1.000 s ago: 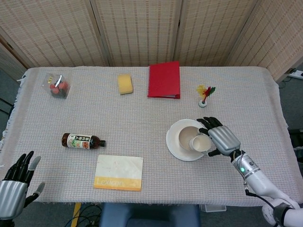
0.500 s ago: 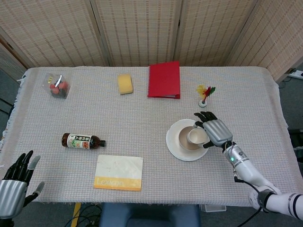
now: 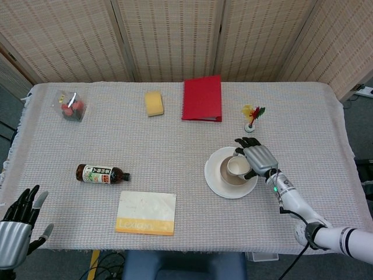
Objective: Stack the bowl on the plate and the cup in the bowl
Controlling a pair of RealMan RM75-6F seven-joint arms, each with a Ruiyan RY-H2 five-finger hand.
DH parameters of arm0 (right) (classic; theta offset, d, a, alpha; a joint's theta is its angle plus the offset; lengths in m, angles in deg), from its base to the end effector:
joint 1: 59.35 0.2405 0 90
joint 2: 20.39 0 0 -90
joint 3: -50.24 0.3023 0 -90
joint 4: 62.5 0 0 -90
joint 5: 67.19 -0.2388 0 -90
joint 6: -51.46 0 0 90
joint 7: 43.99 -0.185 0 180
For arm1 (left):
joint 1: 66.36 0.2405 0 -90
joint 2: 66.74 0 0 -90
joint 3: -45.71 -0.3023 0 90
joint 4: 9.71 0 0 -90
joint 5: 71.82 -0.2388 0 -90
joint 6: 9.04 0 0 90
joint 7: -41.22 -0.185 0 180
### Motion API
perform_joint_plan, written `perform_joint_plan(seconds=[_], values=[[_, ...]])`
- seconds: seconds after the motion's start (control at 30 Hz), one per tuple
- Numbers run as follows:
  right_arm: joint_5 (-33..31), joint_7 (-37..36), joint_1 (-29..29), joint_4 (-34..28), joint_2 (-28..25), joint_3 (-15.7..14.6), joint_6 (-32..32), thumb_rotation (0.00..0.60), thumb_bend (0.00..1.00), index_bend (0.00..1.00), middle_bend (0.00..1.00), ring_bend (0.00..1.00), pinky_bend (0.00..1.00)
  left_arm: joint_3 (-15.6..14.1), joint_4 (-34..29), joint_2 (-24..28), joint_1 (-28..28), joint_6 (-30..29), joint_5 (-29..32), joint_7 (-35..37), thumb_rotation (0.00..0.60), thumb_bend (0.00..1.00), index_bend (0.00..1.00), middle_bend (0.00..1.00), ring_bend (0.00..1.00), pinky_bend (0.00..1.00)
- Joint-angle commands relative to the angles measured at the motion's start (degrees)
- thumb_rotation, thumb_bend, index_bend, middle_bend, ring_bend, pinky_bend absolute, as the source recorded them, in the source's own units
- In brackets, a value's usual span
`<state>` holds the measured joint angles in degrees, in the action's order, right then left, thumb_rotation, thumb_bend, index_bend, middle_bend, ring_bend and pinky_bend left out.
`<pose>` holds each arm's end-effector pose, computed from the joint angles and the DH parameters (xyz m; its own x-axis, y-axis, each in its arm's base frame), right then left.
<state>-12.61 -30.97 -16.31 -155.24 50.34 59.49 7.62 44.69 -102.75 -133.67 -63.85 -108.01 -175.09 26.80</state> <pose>-0.2213 -0.4302 0.0250 0.4097 -0.4212 0.8092 -0.9106 -0.2417 0.3353 -0.3192 0.1603 0.1445 0.5319 -0.1638 0.8308 0.8185 -0.1523 -0.5540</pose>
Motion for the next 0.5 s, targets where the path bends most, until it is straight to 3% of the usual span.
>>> perform_joint_plan(seconds=[0.03, 0.5], values=[[-1.8, 1.5, 1.1, -0.8, -0.4, -0.1, 0.4, 0.600, 0.20, 0.42, 0.06, 0.00, 0.00, 0.0, 0.0, 0.0, 0.0, 0.1, 0.0, 0.0, 0.600, 0.31, 0.00, 0.00, 0.00, 0.26], [-10.6, 8.0, 5.3, -4.1, -1.8, -2.8, 0.7, 0.600, 0.20, 0.42, 0.05, 0.00, 0.00, -0.1, 0.0, 0.2, 0.1, -0.3, -0.2, 0.3, 0.600, 0.31, 0.00, 0.00, 0.00, 0.26]])
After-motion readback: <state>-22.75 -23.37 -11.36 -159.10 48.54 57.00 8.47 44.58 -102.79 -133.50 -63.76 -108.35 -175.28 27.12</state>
